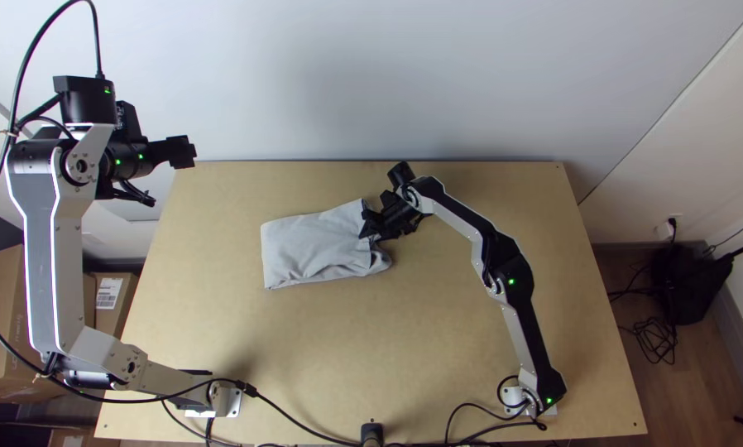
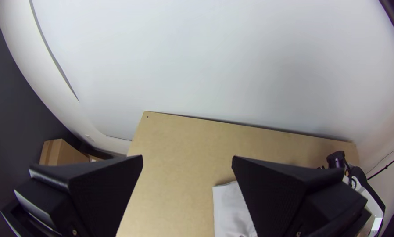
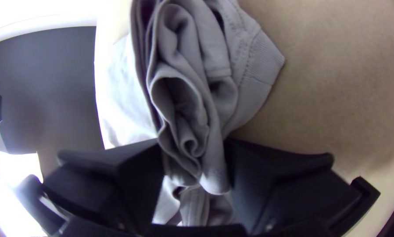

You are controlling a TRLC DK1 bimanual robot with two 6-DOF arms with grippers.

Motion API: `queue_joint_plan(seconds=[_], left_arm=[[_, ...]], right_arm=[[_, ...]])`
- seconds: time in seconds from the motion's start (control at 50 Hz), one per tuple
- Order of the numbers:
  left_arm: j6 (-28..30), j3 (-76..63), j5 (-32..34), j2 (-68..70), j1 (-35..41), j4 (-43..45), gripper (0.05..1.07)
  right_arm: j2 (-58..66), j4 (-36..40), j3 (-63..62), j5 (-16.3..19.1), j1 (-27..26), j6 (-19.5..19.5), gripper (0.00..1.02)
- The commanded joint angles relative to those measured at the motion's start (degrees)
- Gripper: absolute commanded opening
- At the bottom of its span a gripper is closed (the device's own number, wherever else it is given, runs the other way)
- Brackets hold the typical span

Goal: Fold the t-shirt

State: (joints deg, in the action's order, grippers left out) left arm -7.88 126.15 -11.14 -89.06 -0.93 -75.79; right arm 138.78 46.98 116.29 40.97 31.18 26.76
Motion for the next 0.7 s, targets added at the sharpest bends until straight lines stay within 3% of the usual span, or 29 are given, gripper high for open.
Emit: queue_joint_plan(seconds=[0.0, 0.16, 0.36, 0.68], left_arm=[[1.2, 0.8, 0.5, 2.3, -0.7, -0.5, 1.03], [1.6, 0.8, 0.5, 2.5, -1.1, -0.5, 1.03], [1.6, 0.9, 0.5, 2.5, -1.1, -0.3, 1.03], [1.6, 1.6, 0.5, 2.3, -1.2, 0.3, 1.03]], right_arm=[[3.7, -0.3, -1.6, -1.2, 0.5, 0.1, 0.02], [1.4, -2.2, -4.3, -1.9, -1.6, -1.4, 0.02], [-6.1, -5.6, -13.4, -1.9, -8.8, -5.4, 0.02], [-15.7, -10.5, -23.1, -1.9, -28.9, -12.2, 0.02]])
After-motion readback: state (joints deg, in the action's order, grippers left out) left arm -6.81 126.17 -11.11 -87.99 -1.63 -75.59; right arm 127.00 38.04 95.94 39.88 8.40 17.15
